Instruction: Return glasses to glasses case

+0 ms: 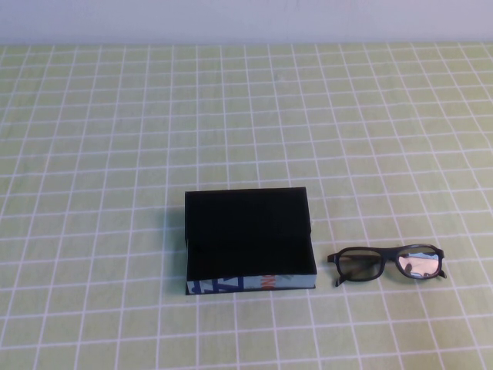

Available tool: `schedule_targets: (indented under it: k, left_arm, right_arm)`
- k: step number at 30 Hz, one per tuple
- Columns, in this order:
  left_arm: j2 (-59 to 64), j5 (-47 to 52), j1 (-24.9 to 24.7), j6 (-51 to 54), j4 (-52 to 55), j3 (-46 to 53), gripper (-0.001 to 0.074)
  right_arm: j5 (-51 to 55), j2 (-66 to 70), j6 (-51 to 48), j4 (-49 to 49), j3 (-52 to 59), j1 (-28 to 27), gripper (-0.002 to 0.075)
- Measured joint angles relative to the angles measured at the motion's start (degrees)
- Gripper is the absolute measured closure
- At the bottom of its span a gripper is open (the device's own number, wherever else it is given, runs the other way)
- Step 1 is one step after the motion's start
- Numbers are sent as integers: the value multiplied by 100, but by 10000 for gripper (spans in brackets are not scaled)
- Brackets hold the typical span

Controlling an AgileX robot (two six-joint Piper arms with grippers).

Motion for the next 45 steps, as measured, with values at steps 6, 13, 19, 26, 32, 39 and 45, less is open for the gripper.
schedule_targets:
  k: [6, 13, 19, 26, 32, 39, 45]
  left_arm:
    - [0, -1990, 0, -517, -46, 13, 739]
    - [-11, -2643, 0, -1095, -94, -571, 739]
    - [0, -1892, 0, -1118, -94, -1636, 739]
    - [614, -42, 0, -1140, -94, -2502, 739]
    - [1363, 2572, 0, -1140, -115, -3147, 739]
    - [1797, 3825, 0, -996, -333, -3268, 739]
    - [1810, 4259, 0, -355, -593, -3268, 739]
  right_arm:
    - [-288, -35, 783, -288, -251, 0, 743]
    - [894, 13, 3494, -3653, -1907, 0, 743]
    - [1011, 916, 5939, -6330, -3137, 0, 743]
    - [2234, 2334, 8387, -8589, -3885, 0, 743]
    - [2502, 3545, 9523, -10567, -3895, 0, 743]
    - [3142, 4565, 9813, -11410, -3895, 0, 743]
    - [4241, 4796, 9663, -11388, -3895, 0, 743]
